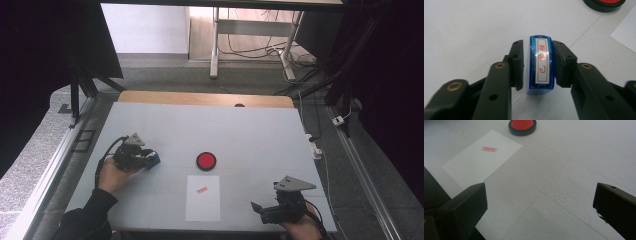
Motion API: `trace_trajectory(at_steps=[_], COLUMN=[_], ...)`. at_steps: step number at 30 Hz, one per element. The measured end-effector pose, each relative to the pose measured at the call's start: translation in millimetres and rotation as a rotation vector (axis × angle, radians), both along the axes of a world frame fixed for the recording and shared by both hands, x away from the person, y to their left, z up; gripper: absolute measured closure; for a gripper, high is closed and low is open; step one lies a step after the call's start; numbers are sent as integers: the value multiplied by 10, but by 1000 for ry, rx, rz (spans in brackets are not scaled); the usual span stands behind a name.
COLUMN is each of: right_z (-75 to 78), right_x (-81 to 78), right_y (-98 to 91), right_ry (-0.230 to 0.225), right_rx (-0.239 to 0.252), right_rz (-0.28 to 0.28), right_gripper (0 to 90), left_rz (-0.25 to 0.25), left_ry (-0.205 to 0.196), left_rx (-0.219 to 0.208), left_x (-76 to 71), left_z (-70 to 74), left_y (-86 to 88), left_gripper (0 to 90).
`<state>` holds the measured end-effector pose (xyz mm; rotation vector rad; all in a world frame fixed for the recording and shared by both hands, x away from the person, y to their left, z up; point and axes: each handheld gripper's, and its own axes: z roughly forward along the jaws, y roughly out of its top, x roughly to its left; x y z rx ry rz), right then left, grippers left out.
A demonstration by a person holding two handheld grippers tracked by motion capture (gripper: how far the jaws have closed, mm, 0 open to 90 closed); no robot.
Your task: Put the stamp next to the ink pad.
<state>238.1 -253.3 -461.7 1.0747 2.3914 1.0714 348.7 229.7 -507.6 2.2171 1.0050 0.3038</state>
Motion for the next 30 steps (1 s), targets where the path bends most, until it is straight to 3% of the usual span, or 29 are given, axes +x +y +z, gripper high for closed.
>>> trace_trajectory(at_steps=[7, 15, 25, 30], right_z=[0, 1, 4, 3], right_x=[0, -1, -2, 0], right_y=[-1, 0, 3, -1], right_ry=[0, -1, -2, 2], right_rx=[1, 1, -1, 4], right_rz=[0, 1, 0, 3], right_gripper=[0, 0, 0, 0], left_rz=[11, -27, -17, -16], left_ry=[12, 6, 8, 18], left_rx=[-67, -76, -124, -166], left_x=[-7, -56, -202, -298], left_z=[66, 173, 326, 391], left_y=[21, -43, -83, -61], left_gripper=[466, 297, 145, 114])
